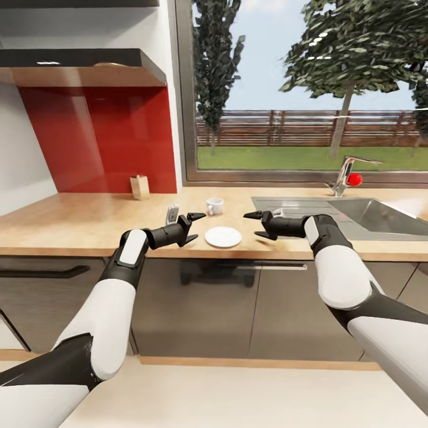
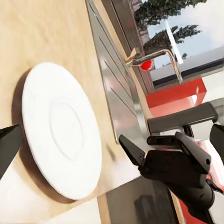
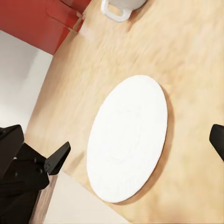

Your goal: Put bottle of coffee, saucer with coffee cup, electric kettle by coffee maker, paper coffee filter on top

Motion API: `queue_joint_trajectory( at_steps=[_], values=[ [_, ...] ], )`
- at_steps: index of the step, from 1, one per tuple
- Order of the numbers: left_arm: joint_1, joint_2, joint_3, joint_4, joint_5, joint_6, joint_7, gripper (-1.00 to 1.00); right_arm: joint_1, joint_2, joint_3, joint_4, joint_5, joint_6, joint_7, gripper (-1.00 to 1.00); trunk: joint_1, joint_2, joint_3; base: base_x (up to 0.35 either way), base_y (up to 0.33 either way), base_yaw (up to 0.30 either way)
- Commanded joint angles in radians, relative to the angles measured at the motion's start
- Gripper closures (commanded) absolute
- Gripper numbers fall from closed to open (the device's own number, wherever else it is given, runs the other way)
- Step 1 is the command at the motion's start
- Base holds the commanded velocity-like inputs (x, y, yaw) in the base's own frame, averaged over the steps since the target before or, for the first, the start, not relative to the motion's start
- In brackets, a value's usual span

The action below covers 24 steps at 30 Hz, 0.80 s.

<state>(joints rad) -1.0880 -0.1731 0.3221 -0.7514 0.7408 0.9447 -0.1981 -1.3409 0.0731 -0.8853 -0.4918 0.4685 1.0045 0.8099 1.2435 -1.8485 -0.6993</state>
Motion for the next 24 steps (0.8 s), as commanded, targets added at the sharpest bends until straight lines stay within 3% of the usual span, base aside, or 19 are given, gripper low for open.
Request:
queue_joint_trajectory(
  at_steps=[1,19,24],
  values=[
    [-0.001,-0.001,0.007,0.000,-0.009,0.006,-0.007,-1.00,-0.001,0.001,-0.008,0.001,0.010,0.005,0.007,-1.00,0.000,-0.001,-0.001,0.046,-0.017,0.000],
    [-0.001,-0.001,0.007,0.011,-0.009,0.005,-0.007,-1.00,-0.001,0.027,-0.008,0.009,0.011,0.004,0.005,-1.00,0.000,-0.001,-0.001,0.099,-0.076,0.000],
    [-0.001,-0.001,0.007,0.026,-0.009,0.004,-0.007,-1.00,-0.001,0.028,-0.009,0.053,0.011,0.003,0.003,-1.00,0.000,-0.001,-0.001,0.077,-0.077,0.000]
  ],
)
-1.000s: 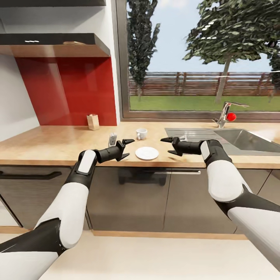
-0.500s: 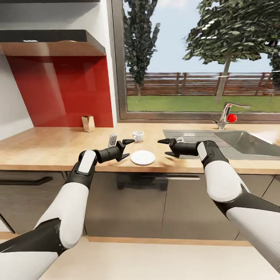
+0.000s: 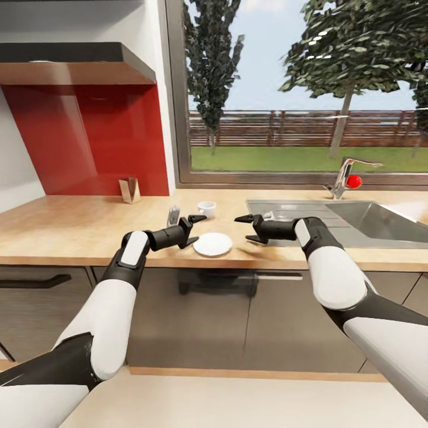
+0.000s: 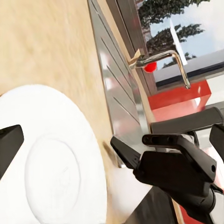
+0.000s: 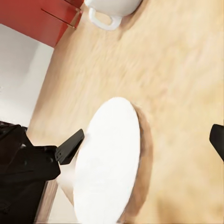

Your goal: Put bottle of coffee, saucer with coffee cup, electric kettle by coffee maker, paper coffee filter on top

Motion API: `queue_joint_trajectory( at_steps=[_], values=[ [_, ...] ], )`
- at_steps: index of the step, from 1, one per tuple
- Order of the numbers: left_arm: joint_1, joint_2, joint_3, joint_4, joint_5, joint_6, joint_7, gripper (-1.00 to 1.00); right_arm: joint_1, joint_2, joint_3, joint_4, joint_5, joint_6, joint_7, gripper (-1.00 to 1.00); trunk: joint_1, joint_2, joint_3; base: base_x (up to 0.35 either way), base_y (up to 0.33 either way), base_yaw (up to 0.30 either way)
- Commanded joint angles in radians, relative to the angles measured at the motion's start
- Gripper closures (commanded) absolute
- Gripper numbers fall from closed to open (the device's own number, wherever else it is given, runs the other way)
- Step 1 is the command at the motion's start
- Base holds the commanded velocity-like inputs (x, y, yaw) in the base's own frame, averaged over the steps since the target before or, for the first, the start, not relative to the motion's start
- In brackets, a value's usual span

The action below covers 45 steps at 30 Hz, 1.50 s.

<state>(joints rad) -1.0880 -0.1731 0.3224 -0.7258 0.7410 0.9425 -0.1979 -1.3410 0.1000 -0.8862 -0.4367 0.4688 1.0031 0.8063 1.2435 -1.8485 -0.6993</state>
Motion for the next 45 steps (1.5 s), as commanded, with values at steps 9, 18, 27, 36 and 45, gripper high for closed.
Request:
queue_joint_trajectory(
  at_steps=[9,18,27,36,45],
  values=[
    [-0.001,-0.001,0.016,0.000,-0.009,0.005,0.041,-1.00,-0.001,0.001,-0.008,0.045,0.010,-0.005,-0.046,-1.00,0.000,-0.001,-0.001,0.007,-0.007,0.000],
    [-0.001,-0.001,0.044,-0.008,-0.009,0.007,0.067,-1.00,-0.002,0.003,-0.008,0.092,-0.063,-0.006,-0.064,-1.00,0.000,-0.001,-0.001,0.000,0.000,0.000],
    [-0.001,-0.001,0.044,-0.007,-0.009,0.007,0.068,-1.00,-0.003,0.017,-0.007,0.141,-0.291,-0.006,-0.267,-1.00,0.000,-0.001,-0.001,0.000,0.000,0.000],
    [-0.001,-0.001,0.046,-0.003,-0.009,0.007,0.068,-1.00,-0.003,0.037,-0.007,0.148,-0.306,-0.007,-0.281,-1.00,0.000,-0.001,-0.001,0.000,0.000,0.000],
    [-0.001,-0.001,0.046,-0.001,-0.009,0.008,0.068,-1.00,-0.003,0.045,-0.007,0.148,-0.306,-0.008,-0.282,-1.00,0.000,-0.001,-0.001,0.000,0.000,0.000]
  ],
)
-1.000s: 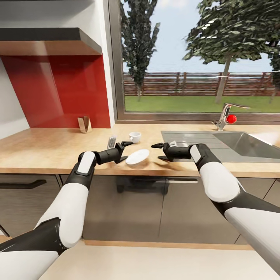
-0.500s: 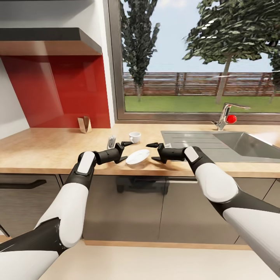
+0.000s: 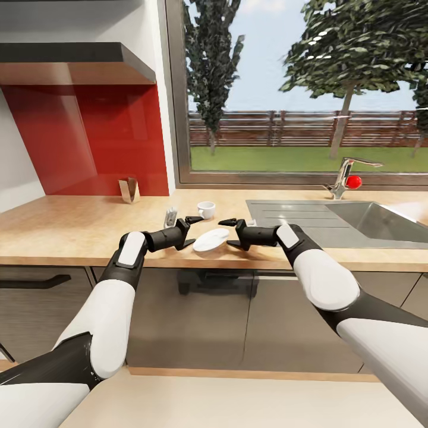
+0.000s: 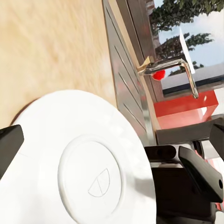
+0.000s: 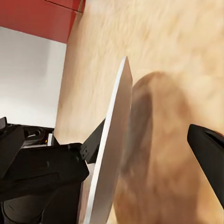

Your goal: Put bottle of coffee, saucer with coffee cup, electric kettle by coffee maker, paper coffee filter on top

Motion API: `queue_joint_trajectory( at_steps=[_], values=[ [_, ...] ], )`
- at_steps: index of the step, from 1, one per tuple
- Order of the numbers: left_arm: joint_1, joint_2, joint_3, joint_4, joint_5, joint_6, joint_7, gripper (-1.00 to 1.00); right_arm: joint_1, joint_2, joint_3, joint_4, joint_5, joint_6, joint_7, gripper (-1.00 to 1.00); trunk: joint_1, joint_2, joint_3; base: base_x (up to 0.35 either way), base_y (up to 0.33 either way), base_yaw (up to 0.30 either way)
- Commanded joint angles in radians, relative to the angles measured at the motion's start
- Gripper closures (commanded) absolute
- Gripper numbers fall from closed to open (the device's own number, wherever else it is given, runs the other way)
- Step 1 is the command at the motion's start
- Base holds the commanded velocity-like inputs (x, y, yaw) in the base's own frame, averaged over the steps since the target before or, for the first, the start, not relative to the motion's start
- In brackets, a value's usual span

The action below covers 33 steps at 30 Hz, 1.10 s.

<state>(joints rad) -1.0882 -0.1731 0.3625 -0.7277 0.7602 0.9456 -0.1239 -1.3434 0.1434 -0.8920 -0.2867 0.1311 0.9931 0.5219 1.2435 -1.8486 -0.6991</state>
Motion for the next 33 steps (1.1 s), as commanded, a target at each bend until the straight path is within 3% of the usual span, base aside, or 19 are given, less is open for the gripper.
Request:
queue_joint_trajectory(
  at_steps=[1,11,12,33],
  values=[
    [-0.001,-0.001,0.006,0.001,-0.028,0.005,-0.006,-1.00,0.000,0.002,-0.001,-0.002,0.031,0.002,0.003,-1.00,0.000,0.000,-0.001,0.000,0.000,0.000],
    [-0.001,-0.001,0.006,0.002,-0.028,0.005,-0.006,-1.00,0.000,0.002,-0.001,-0.002,0.031,0.002,0.003,-1.00,0.000,0.000,-0.001,0.000,0.000,0.000],
    [-0.001,-0.001,0.006,0.002,-0.028,0.005,-0.006,-1.00,0.000,0.002,-0.001,-0.002,0.031,0.002,0.003,1.00,0.000,0.000,-0.001,0.000,0.000,0.000],
    [-0.001,-0.001,0.002,-0.007,-0.027,0.007,-0.012,-1.00,0.000,0.002,-0.001,-0.002,0.031,0.002,0.003,1.00,0.000,0.000,-0.001,0.000,0.000,0.000]
  ],
)
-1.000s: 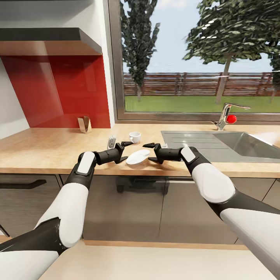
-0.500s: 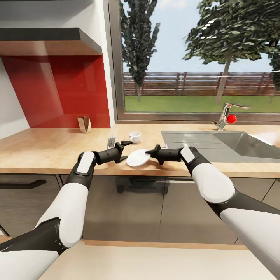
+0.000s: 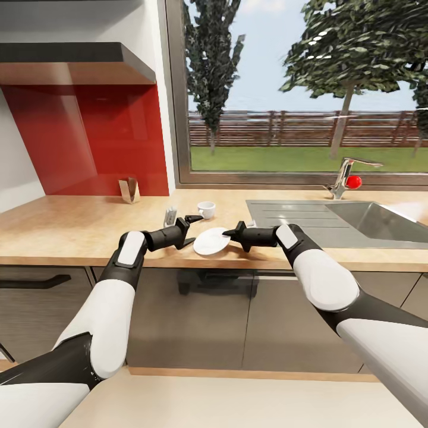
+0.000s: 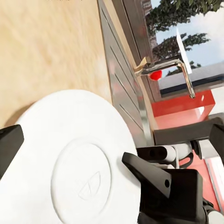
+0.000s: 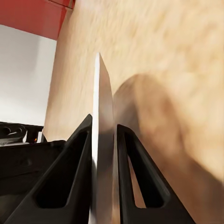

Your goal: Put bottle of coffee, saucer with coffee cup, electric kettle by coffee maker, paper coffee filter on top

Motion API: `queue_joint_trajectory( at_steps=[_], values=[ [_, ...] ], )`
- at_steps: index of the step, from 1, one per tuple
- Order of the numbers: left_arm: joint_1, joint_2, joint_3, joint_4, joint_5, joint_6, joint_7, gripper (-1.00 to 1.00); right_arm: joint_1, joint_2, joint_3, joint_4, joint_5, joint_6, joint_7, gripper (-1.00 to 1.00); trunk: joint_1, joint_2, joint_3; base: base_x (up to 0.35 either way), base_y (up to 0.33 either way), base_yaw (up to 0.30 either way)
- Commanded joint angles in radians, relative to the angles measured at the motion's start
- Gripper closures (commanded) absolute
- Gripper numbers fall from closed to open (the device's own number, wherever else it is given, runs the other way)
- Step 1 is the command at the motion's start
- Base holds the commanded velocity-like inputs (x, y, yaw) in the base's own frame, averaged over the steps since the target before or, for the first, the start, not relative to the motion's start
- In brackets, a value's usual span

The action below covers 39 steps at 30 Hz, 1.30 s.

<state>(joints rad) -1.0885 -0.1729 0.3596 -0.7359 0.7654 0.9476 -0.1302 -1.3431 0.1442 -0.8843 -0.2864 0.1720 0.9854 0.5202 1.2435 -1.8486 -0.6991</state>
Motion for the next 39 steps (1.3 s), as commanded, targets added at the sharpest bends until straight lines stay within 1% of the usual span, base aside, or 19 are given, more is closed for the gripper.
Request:
queue_joint_trajectory(
  at_steps=[1,4,5,6,7,9,13,14,18,28,30,34,36,37,38,39],
  values=[
    [-0.001,-0.002,0.005,-0.001,-0.032,0.005,-0.008,-1.00,-0.001,0.002,-0.008,-0.002,-0.009,0.010,0.004,1.00,0.000,0.000,-0.001,0.000,0.000,0.000],
    [-0.001,-0.002,0.004,-0.034,-0.032,0.006,-0.038,-1.00,-0.001,0.002,-0.008,-0.002,-0.010,0.010,0.004,1.00,0.000,0.000,-0.001,0.000,0.000,0.000],
    [-0.001,-0.002,0.004,-0.053,-0.032,0.007,-0.062,-1.00,-0.001,0.002,-0.008,-0.002,-0.010,0.010,0.004,1.00,0.000,0.000,-0.001,0.000,0.000,0.000],
    [-0.001,-0.002,0.004,-0.085,-0.032,0.008,-0.107,-1.00,-0.001,0.002,-0.008,-0.002,-0.010,0.010,0.004,1.00,0.000,0.000,-0.001,0.000,0.000,0.000],
    [-0.001,-0.002,0.004,-0.104,-0.032,0.008,-0.137,-1.00,-0.001,0.002,-0.008,-0.002,-0.011,0.010,0.004,1.00,0.000,0.000,-0.001,0.000,0.000,0.000],
    [-0.001,-0.002,0.003,-0.119,-0.032,0.009,-0.166,-1.00,-0.001,0.002,-0.008,-0.002,-0.011,0.010,0.004,1.00,0.000,0.000,-0.001,0.000,0.000,0.000],
    [-0.001,-0.002,0.000,-0.163,-0.032,0.011,-0.263,-1.00,-0.001,0.002,-0.008,-0.002,-0.011,0.010,0.004,1.00,0.000,0.000,-0.001,0.000,0.000,0.000],
    [-0.001,-0.002,0.000,-0.167,-0.032,0.011,-0.274,-1.00,-0.001,0.002,-0.008,-0.002,-0.011,0.010,0.004,1.00,0.000,0.000,-0.001,0.000,0.000,0.000],
    [-0.001,-0.002,-0.001,-0.174,-0.032,0.011,-0.289,-1.00,-0.001,0.002,-0.008,-0.002,-0.011,0.010,0.004,1.00,0.000,0.000,-0.001,-0.111,0.000,0.000],
    [-0.001,-0.002,0.004,-0.174,-0.032,0.015,-0.296,-1.00,-0.001,-0.003,-0.007,-0.011,-0.012,0.010,0.013,1.00,0.000,0.000,-0.001,-0.323,0.000,0.000],
    [-0.001,-0.002,0.006,-0.171,-0.032,0.036,-0.311,-1.00,-0.002,-0.006,-0.007,-0.014,-0.016,0.010,0.017,1.00,0.000,0.000,-0.001,-0.338,0.000,0.000],
    [-0.001,-0.002,0.006,-0.165,-0.032,0.048,-0.340,-1.00,-0.011,-0.009,-0.007,-0.015,-0.018,0.010,0.023,1.00,0.000,0.000,-0.001,-0.329,0.000,0.000],
    [0.001,-0.002,0.005,-0.164,-0.032,0.052,-0.384,-1.00,-0.016,-0.011,-0.007,-0.017,-0.018,0.010,0.026,1.00,0.000,0.000,-0.001,-0.172,0.000,0.000],
    [0.009,-0.002,-0.001,-0.163,-0.032,0.053,-0.436,-1.00,-0.021,-0.012,-0.007,-0.017,-0.018,0.010,0.027,1.00,0.000,0.000,-0.001,-0.069,0.000,0.000],
    [0.027,-0.002,-0.012,-0.163,-0.033,0.053,-0.476,-1.00,-0.024,-0.013,-0.007,-0.017,-0.019,0.010,0.027,1.00,0.000,0.000,-0.001,-0.044,0.000,0.000],
    [0.063,-0.002,-0.046,-0.165,-0.033,0.053,-0.526,-1.00,-0.027,-0.016,-0.007,-0.017,-0.019,0.011,0.027,1.00,0.000,0.000,-0.001,-0.028,0.000,0.000]
  ],
)
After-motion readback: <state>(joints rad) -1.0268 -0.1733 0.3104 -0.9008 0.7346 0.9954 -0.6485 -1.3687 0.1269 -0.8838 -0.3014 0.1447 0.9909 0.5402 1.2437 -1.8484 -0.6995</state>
